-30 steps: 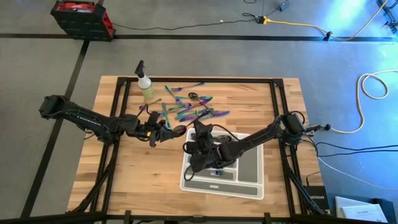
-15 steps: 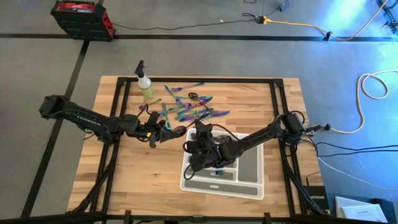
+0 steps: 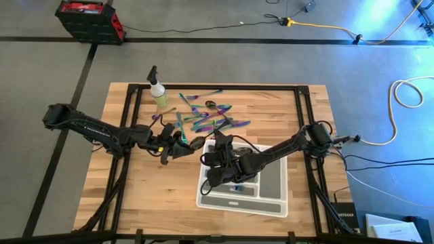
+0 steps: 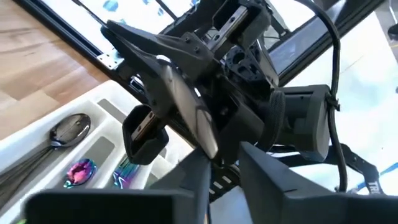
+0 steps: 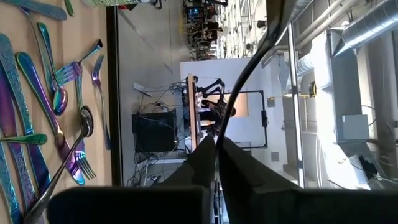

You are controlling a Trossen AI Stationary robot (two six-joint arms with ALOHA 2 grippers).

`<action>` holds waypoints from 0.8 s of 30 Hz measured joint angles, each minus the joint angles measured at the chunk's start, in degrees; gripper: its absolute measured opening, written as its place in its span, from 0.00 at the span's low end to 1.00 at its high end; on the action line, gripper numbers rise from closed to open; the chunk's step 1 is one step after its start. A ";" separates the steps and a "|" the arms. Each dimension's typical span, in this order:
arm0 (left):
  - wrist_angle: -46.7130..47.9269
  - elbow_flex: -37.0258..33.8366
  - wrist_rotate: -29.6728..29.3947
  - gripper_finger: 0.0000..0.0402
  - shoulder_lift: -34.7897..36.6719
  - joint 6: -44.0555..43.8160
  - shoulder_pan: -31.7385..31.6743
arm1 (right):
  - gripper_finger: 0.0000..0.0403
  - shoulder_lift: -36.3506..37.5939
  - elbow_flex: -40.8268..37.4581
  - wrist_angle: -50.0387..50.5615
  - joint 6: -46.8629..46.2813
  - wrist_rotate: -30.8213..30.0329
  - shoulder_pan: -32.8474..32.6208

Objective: Sort silverware
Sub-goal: Put the black spoon into the white silverware tray

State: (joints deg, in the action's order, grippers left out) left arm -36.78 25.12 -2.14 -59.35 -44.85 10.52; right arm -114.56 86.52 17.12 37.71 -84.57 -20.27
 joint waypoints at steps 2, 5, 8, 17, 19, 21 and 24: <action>-0.01 0.00 0.18 0.27 0.00 0.64 0.00 | 0.00 0.00 0.00 0.03 -0.01 -0.31 0.00; -0.04 0.00 0.18 0.36 0.00 1.87 0.00 | 0.00 0.00 0.00 0.04 -1.46 -0.91 -0.05; -0.04 0.00 0.17 0.43 0.00 2.46 -0.08 | 0.00 0.00 0.00 0.07 -4.17 -0.76 -0.35; 0.09 0.00 -0.06 0.51 0.02 4.49 -0.11 | 0.00 0.02 0.00 3.35 -17.67 0.13 -1.52; 0.18 0.00 -0.17 0.51 0.02 4.56 -0.11 | 0.00 0.25 0.00 4.96 -22.18 0.28 -1.61; 0.27 0.00 -0.17 0.51 0.02 4.78 -0.11 | 0.00 0.73 0.00 7.19 -27.79 1.07 -1.95; 0.44 0.00 -0.17 0.51 0.02 6.09 -0.11 | 0.00 1.78 0.00 12.28 -37.80 1.13 -2.33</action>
State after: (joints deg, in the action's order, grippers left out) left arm -36.34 25.12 -2.31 -59.33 -38.76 10.41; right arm -112.78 86.52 29.41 -0.09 -83.45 -22.60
